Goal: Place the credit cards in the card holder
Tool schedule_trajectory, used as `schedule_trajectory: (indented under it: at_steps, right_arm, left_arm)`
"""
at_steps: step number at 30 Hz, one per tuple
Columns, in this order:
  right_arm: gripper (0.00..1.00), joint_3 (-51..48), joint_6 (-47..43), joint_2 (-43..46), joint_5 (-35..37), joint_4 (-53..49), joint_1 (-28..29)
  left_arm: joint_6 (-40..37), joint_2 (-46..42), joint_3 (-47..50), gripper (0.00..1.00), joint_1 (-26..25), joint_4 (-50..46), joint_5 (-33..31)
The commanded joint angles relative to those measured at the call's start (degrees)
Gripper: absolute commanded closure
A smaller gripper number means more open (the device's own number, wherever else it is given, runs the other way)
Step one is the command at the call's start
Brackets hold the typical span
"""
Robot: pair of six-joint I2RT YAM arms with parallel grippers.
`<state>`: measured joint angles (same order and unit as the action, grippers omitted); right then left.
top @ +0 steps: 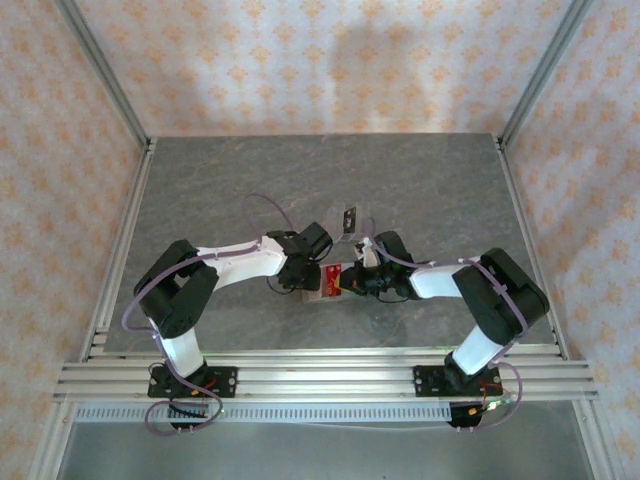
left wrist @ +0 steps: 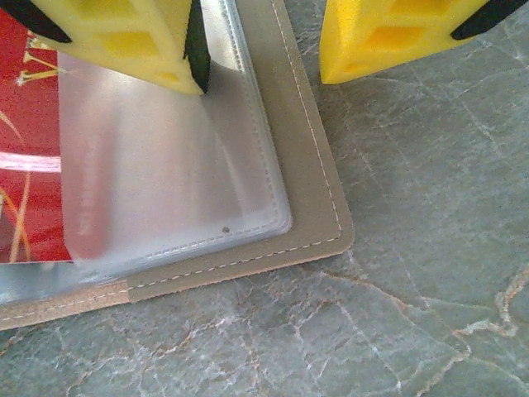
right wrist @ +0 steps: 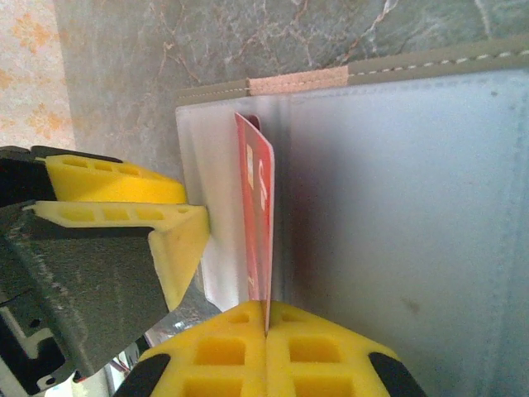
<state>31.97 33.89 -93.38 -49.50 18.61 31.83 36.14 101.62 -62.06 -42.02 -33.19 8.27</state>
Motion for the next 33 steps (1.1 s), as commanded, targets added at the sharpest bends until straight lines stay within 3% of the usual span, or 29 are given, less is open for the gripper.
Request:
schedule_trajectory:
  at_steps: [1, 13, 21, 33]
  right_arm:
    - [1.00, 1.3, -2.7, -2.6, 0.4, -4.9, 0.4]
    - [1.00, 5.4, -6.4, -4.4, 1.5, -12.0, 1.5]
    - [1.00, 7.3, -4.9, -6.9, 1.8, -9.7, 3.6]
    - [0.74, 9.7, -6.4, -2.8, 4.4, -17.4, 3.8]
  left_arm:
    - [0.2, 1.6, 2.1, 0.60, -0.1, -5.2, -4.1]
    - [0.0, 2.2, 1.6, 0.60, -0.1, -5.1, -4.1]
    - [0.4, 1.7, 1.9, 0.59, -0.1, -4.3, -3.1]
    - [0.9, -1.0, 2.4, 0.59, 0.6, -3.6, -0.2]
